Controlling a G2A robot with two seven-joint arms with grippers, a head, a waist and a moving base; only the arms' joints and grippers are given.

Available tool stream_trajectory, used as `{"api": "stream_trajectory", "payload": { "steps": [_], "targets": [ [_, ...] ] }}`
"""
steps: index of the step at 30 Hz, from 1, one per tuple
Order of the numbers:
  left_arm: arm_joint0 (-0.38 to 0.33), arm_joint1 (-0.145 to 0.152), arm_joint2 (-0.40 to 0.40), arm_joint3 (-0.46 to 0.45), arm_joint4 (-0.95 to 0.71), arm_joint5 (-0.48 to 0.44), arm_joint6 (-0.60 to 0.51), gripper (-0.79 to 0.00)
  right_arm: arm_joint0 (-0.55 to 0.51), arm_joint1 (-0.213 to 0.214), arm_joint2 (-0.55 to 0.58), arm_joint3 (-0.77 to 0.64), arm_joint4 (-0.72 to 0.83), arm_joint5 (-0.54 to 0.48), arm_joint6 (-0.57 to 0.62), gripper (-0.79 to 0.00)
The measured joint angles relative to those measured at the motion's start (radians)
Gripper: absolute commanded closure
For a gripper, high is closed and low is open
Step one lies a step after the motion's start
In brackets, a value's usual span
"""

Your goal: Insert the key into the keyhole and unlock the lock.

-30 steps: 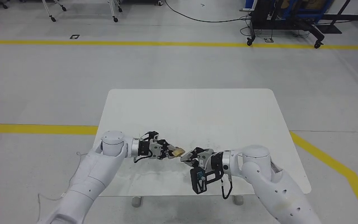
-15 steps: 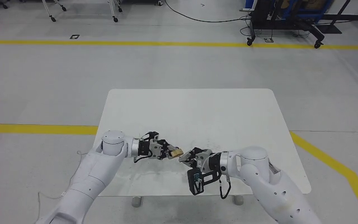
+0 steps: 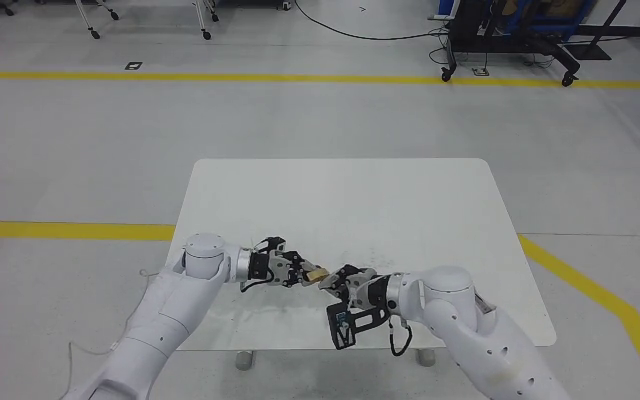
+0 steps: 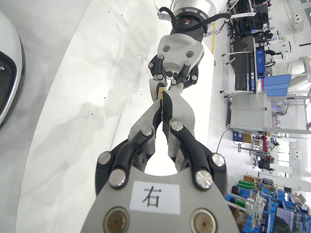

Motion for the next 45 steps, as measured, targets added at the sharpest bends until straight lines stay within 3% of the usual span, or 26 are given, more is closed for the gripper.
{"api": "stream_trajectory", "payload": {
  "steps": [10,11,12,13,23,27,33,40,43,45],
  "targets": [
    [0.001,0.003,0.006,-0.008,-0.008,0.002,0.011,0.000,0.014,-0.008,-0.047,-0.006,0.009,0.009,0.110,0.000],
    [0.001,0.003,0.007,-0.009,-0.008,0.002,0.012,0.000,0.017,-0.009,-0.051,-0.002,0.013,0.012,0.118,-0.089],
    [0.001,0.003,0.008,-0.010,-0.009,0.003,0.013,0.000,0.020,-0.011,-0.055,0.002,0.020,0.016,0.125,-0.656],
    [0.001,0.003,0.008,-0.010,-0.010,0.002,0.015,0.000,0.023,-0.012,-0.058,0.006,0.031,0.020,0.132,-0.785],
    [0.021,0.010,-0.039,-0.024,-0.055,-0.038,0.114,0.000,0.009,-0.011,-0.003,-0.006,0.139,0.055,0.138,-0.785],
    [0.040,0.014,-0.065,-0.054,-0.040,-0.084,0.218,0.000,0.010,-0.011,-0.004,-0.006,0.137,0.055,0.138,-0.785],
    [0.101,0.025,-0.115,-0.169,0.052,-0.230,0.437,0.000,0.008,-0.012,-0.003,-0.004,0.142,0.059,0.133,-0.785],
    [0.187,0.034,-0.184,-0.263,0.007,-0.379,0.473,0.000,-0.050,-0.013,0.059,0.054,0.273,0.302,-0.075,-0.785],
    [0.205,0.035,-0.194,-0.283,0.007,-0.415,0.480,0.000,-0.073,-0.012,0.061,0.079,0.259,0.384,-0.139,-0.376],
    [0.211,0.036,-0.198,-0.290,0.007,-0.423,0.481,0.000,-0.076,-0.013,0.047,0.093,0.233,0.415,-0.152,-0.292]
  ]
}}
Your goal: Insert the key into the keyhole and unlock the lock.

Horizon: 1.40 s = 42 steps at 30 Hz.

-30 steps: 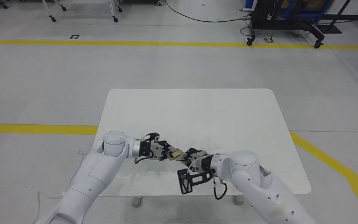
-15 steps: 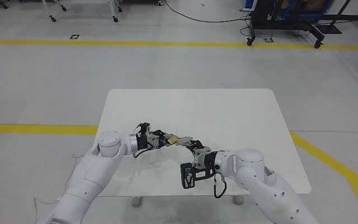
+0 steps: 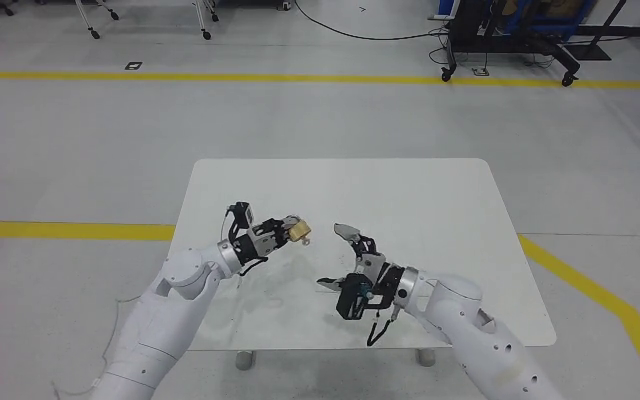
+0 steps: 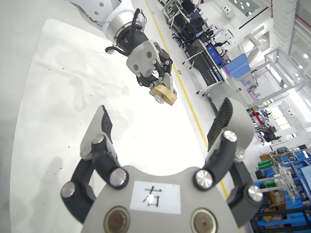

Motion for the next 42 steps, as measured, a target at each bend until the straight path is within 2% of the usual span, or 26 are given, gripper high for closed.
{"api": "stream_trajectory", "payload": {
  "steps": [1,5,8,10,13,17,24,28,31,33,35,42],
  "targets": [
    [0.002,0.000,-0.002,-0.003,0.001,0.000,0.000,0.000,0.002,-0.002,-0.014,0.006,-0.030,0.024,0.007,-0.277],
    [0.005,0.001,-0.010,-0.004,0.005,0.003,0.006,0.000,0.014,-0.010,-0.067,0.011,-0.094,0.080,0.038,-0.308],
    [0.009,0.001,-0.014,-0.007,0.006,0.005,0.016,0.000,0.026,-0.019,-0.114,0.009,-0.156,0.121,0.083,-0.286],
    [0.011,0.000,-0.012,-0.014,0.013,0.006,0.024,0.000,0.033,-0.025,-0.143,0.010,-0.188,0.154,0.117,-0.222],
    [0.013,-0.002,-0.005,-0.021,0.021,0.009,0.033,0.000,0.047,-0.036,-0.172,0.021,-0.201,0.187,0.164,-0.234],
    [0.013,-0.003,-0.003,-0.023,0.025,0.016,0.037,0.000,0.073,-0.048,-0.204,0.036,-0.203,0.198,0.217,-0.231],
    [0.013,-0.003,-0.008,-0.026,0.032,0.025,0.041,0.000,0.101,-0.061,-0.232,0.047,-0.238,0.201,0.270,-0.049],
    [0.016,-0.003,-0.012,-0.032,0.042,0.030,0.043,0.000,0.110,-0.066,-0.238,0.049,-0.252,0.207,0.298,-0.052],
    [0.021,-0.003,-0.010,-0.039,0.046,0.032,0.044,0.000,0.120,-0.073,-0.246,0.054,-0.255,0.206,0.330,-0.015],
    [0.023,-0.003,-0.009,-0.042,0.049,0.034,0.044,0.000,0.127,-0.077,-0.251,0.058,-0.254,0.205,0.343,-0.034],
    [0.023,-0.004,-0.009,-0.043,0.049,0.036,0.043,0.000,0.133,-0.081,-0.257,0.062,-0.252,0.201,0.353,0.000],
    [0.024,-0.005,-0.011,-0.044,0.048,0.032,0.038,0.000,0.137,-0.090,-0.253,0.077,-0.214,0.211,0.362,0.000]
  ]
}}
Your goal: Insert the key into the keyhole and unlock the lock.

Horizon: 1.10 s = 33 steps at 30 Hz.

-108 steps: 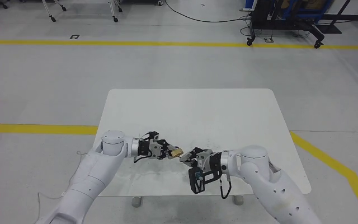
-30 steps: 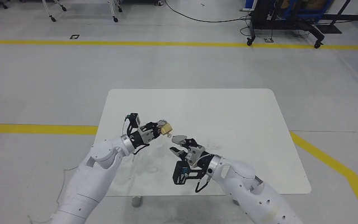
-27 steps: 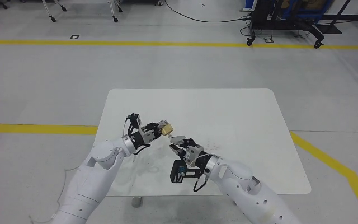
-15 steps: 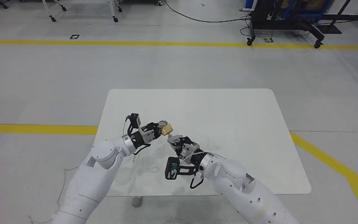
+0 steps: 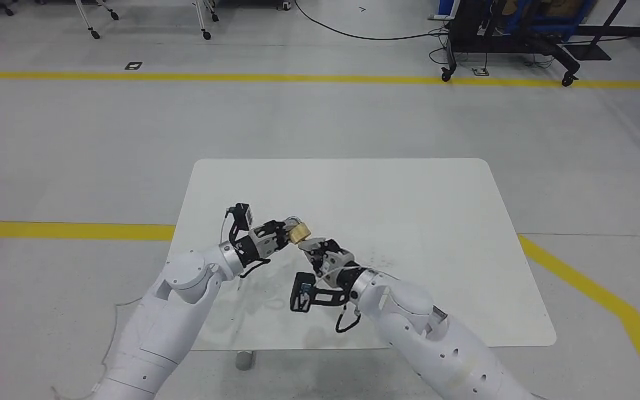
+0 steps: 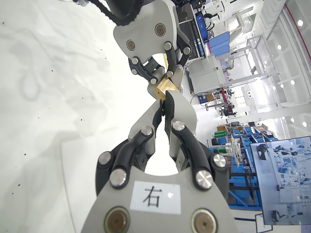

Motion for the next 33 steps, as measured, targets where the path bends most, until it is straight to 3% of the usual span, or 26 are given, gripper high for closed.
{"api": "stream_trajectory", "payload": {
  "steps": [9,15,23,24,25,26,33],
  "targets": [
    [0.003,-0.001,-0.004,-0.005,-0.001,-0.013,-0.001,0.000,-0.018,-0.009,0.052,0.021,0.178,0.027,-0.044,0.000],
    [0.015,-0.002,-0.009,-0.023,0.027,-0.067,0.022,0.000,-0.027,-0.015,0.123,0.079,0.469,-0.024,-0.145,0.000],
    [0.050,0.002,-0.043,-0.058,0.078,-0.149,0.092,0.000,-0.022,-0.022,0.185,0.208,0.897,-0.201,-0.260,0.000],
    [0.054,0.002,-0.046,-0.062,0.083,-0.154,0.097,0.000,-0.016,-0.023,0.186,0.216,0.912,-0.212,-0.260,-0.092],
    [0.059,0.002,-0.048,-0.066,0.087,-0.159,0.100,0.000,-0.009,-0.023,0.185,0.223,0.917,-0.227,-0.263,-0.342],
    [0.061,0.002,-0.049,-0.068,0.090,-0.160,0.102,0.000,-0.005,-0.023,0.184,0.225,0.916,-0.240,-0.267,-0.770],
    [0.054,-0.001,-0.051,-0.053,0.078,-0.126,0.113,0.000,-0.029,0.005,0.275,0.128,0.852,-0.350,-0.281,-0.785]
  ]
}}
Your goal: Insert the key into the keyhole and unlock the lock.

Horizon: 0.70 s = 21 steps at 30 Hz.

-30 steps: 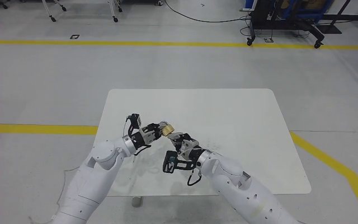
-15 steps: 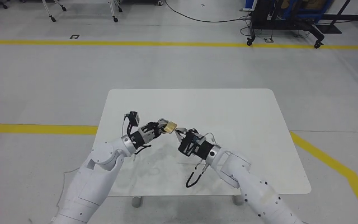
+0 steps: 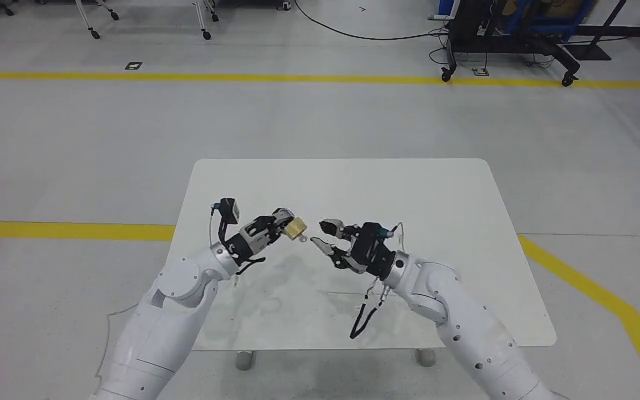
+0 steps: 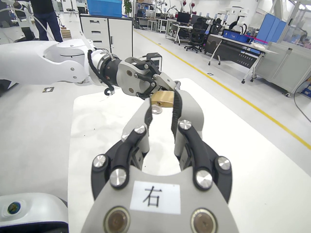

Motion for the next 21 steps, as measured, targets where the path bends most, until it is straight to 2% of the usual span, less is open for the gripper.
{"api": "stream_trajectory", "payload": {
  "steps": [4,5,18,21],
  "targets": [
    [-0.002,-0.002,0.001,-0.004,0.005,0.011,0.032,0.000,-0.082,0.035,0.155,-0.131,0.013,-0.140,0.050,-0.785],
    [-0.002,-0.002,0.001,-0.005,0.005,0.011,0.032,0.000,-0.084,0.036,0.169,-0.136,0.014,-0.148,0.053,-0.785],
    [-0.002,-0.002,0.000,-0.005,0.005,0.010,0.032,0.000,-0.081,0.035,0.149,-0.127,0.014,-0.137,0.051,-0.785],
    [0.003,0.001,-0.017,-0.033,0.021,0.025,0.053,0.000,-0.081,0.035,0.149,-0.126,0.014,-0.137,0.051,-0.785]
  ]
}}
